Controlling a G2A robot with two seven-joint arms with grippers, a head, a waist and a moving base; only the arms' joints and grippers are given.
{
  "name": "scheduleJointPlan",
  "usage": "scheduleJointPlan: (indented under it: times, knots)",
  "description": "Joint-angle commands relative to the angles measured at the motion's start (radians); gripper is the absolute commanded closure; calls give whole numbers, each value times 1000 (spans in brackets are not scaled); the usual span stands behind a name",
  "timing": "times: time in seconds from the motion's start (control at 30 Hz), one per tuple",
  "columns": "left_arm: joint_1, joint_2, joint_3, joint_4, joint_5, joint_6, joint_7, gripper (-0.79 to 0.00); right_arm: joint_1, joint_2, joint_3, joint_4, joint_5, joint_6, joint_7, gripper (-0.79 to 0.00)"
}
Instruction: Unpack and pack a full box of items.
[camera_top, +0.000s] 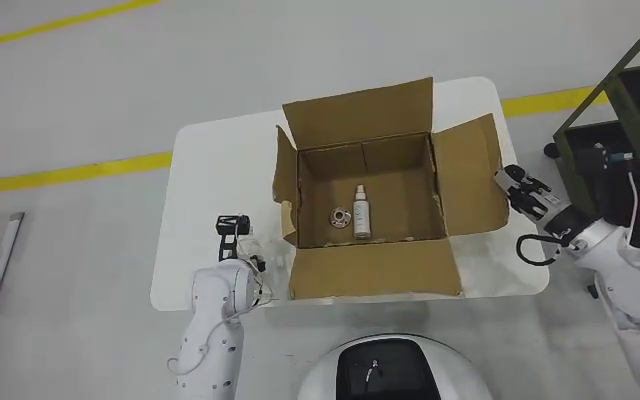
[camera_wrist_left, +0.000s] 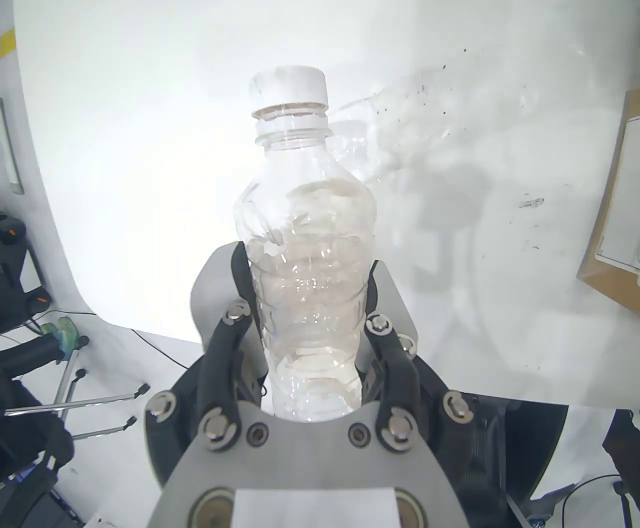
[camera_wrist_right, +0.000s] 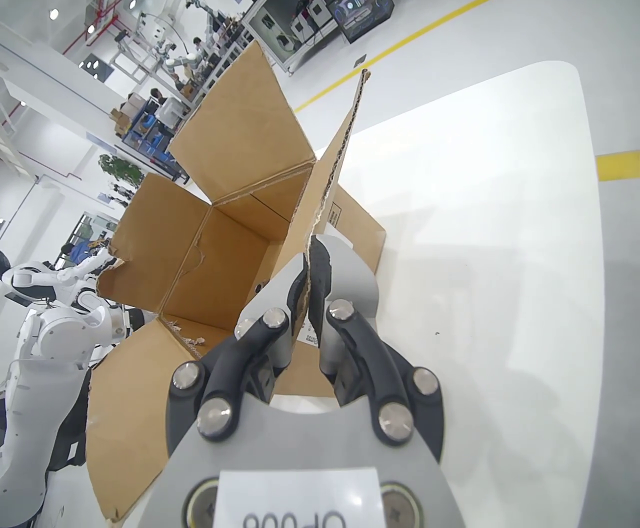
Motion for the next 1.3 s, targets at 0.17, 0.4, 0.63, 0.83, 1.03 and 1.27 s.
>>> scheduleJointPlan:
  times: [0.17, 0.4, 0.63, 0.83, 1.03, 1.27]
  knots:
    - [-19, -4, 24, 47, -20, 9, 11, 0, -5, 2, 14, -3, -2, -3, 3, 0]
    - [-42, -8, 45, 62, -38, 18, 1, -785, -10, 6, 27, -17, -33, -15, 3, -696]
    - [-43, -8, 45, 24, -39, 27, -5, -785, 2, 10, 60, -59, -106, -52, -42, -785]
    - [-34, -7, 31, -20, -40, 46, 11, -785, 37, 13, 139, -140, -70, -57, -100, -785]
    - [-17, -8, 31, -73, -38, 71, 27, -785, 82, 17, 107, -248, -34, -80, -55, 0]
    - [-8, -8, 32, -89, -41, 79, 44, -785, 130, 16, -124, -274, -177, -72, 30, 0]
